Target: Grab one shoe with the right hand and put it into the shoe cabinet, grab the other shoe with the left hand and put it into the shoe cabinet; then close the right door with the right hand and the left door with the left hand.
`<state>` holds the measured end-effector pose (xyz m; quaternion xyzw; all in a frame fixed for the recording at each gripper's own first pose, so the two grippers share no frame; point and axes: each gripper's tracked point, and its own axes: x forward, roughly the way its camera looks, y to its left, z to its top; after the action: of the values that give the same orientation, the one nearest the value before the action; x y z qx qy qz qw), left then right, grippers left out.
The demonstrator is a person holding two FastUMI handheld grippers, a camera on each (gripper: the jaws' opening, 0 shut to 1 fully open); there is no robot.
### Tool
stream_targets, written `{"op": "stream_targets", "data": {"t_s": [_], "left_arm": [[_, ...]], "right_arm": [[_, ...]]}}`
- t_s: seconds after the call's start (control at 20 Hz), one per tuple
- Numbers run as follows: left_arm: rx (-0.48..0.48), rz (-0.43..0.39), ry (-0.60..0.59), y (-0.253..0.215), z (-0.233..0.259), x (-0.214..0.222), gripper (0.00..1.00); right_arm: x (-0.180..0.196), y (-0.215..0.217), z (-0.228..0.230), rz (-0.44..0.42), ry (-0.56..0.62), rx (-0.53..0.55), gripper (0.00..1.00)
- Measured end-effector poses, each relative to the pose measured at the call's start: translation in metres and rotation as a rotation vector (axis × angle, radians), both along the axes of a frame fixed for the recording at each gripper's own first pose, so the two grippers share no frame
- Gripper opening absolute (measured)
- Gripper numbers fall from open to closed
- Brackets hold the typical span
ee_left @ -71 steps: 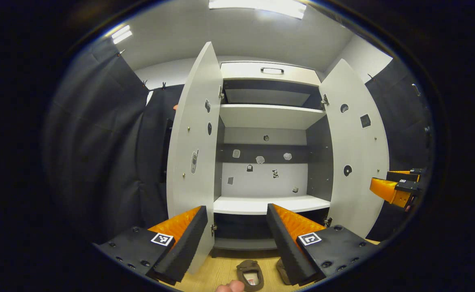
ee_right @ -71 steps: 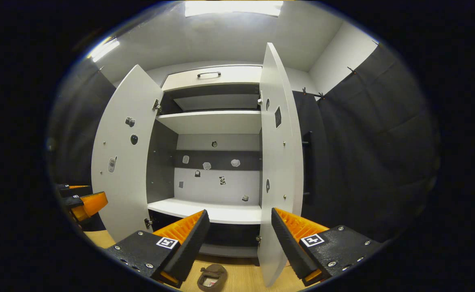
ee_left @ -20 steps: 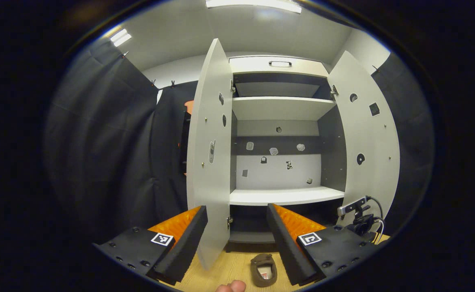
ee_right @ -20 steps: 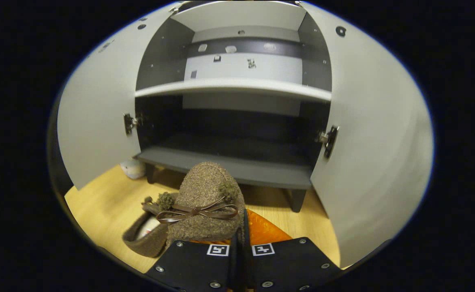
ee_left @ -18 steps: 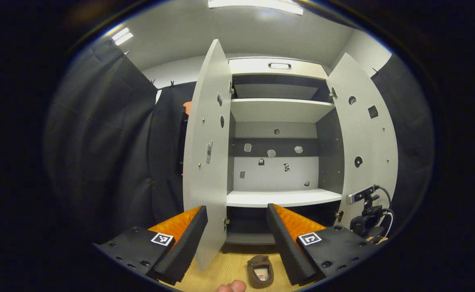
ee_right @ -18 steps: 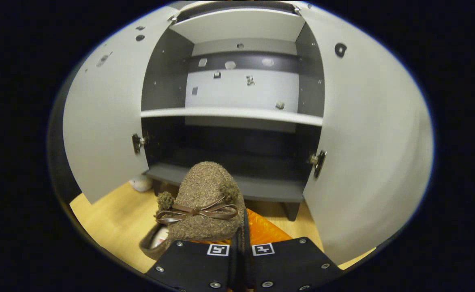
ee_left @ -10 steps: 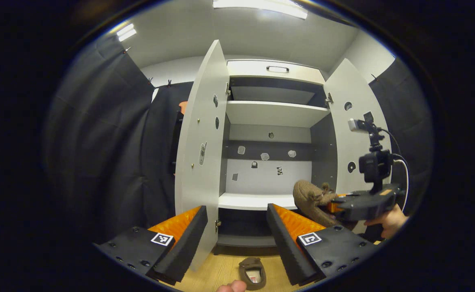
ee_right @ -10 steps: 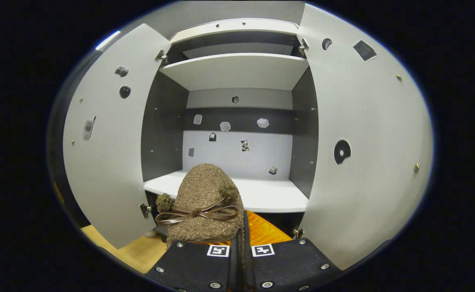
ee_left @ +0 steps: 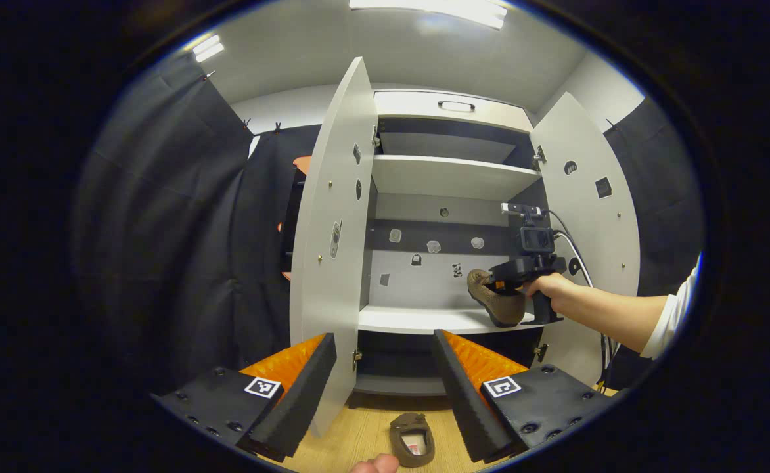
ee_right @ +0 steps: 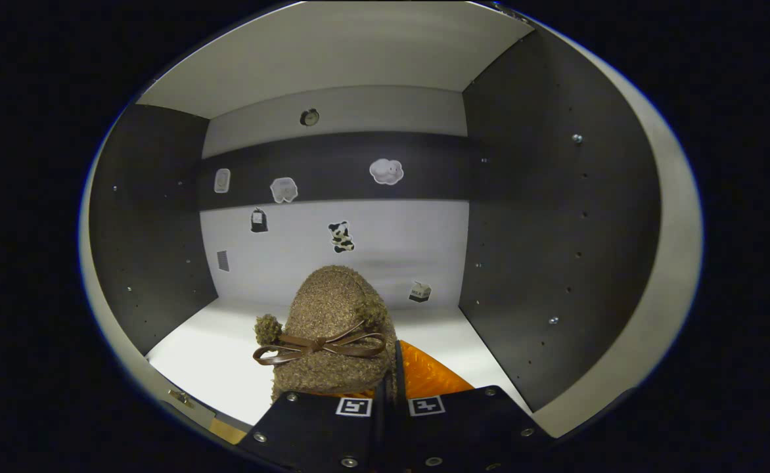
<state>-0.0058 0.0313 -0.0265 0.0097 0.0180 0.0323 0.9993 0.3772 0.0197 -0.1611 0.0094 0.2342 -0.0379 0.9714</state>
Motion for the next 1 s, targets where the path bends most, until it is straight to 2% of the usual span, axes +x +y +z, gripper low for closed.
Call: {"op": "stream_targets", "data": {"t_s": [0.05, 0.15, 0.2, 0.3, 0.4, 0.45, 0.5, 0.6, 0.65, 0.75, 0.9, 1.0], "left_arm": [[0.001, 0.006, 0.005, 0.003, -0.002, 0.001, 0.99], [0.001, 0.018, 0.014, 0.008, -0.006, 0.002, 0.96], [0.002, 0.025, 0.019, 0.010, -0.008, 0.003, 0.99], [0.005, 0.035, 0.024, 0.014, -0.010, 0.005, 0.96], [0.012, 0.045, 0.028, 0.019, -0.012, 0.005, 0.96], [0.015, 0.050, 0.030, 0.021, -0.013, 0.005, 0.96], [0.017, 0.052, 0.032, 0.023, -0.015, 0.006, 0.96], [0.013, 0.050, 0.033, 0.022, -0.017, 0.010, 0.93], [0.009, 0.045, 0.034, 0.021, -0.019, 0.013, 0.96], [-0.007, 0.028, 0.045, 0.016, -0.024, 0.016, 0.96], [-0.034, -0.017, 0.065, 0.001, -0.032, 0.020, 0.96], [-0.023, -0.018, 0.055, 0.000, -0.030, 0.019, 0.93]], "right_arm": [[0.009, -0.002, -0.010, -0.007, 0.029, -0.012, 0.06], [0.019, 0.000, -0.031, -0.003, 0.098, -0.008, 0.14], [0.020, 0.000, -0.039, -0.001, 0.129, -0.004, 0.19], [0.019, -0.009, -0.042, -0.014, 0.137, -0.024, 0.26], [0.014, -0.012, -0.033, -0.009, 0.122, -0.033, 0.41], [0.008, -0.012, -0.029, 0.004, 0.118, -0.039, 0.43], [0.001, -0.010, -0.025, 0.022, 0.115, -0.038, 0.65], [-0.017, -0.007, -0.018, 0.063, 0.119, -0.039, 0.80], [-0.020, -0.007, -0.014, 0.069, 0.108, -0.041, 0.83], [-0.014, -0.002, -0.018, 0.067, 0.110, -0.003, 0.90], [-0.011, 0.007, -0.042, 0.052, 0.222, 0.110, 0.92], [-0.018, -0.007, -0.029, 0.057, 0.176, 0.069, 0.92]]}}
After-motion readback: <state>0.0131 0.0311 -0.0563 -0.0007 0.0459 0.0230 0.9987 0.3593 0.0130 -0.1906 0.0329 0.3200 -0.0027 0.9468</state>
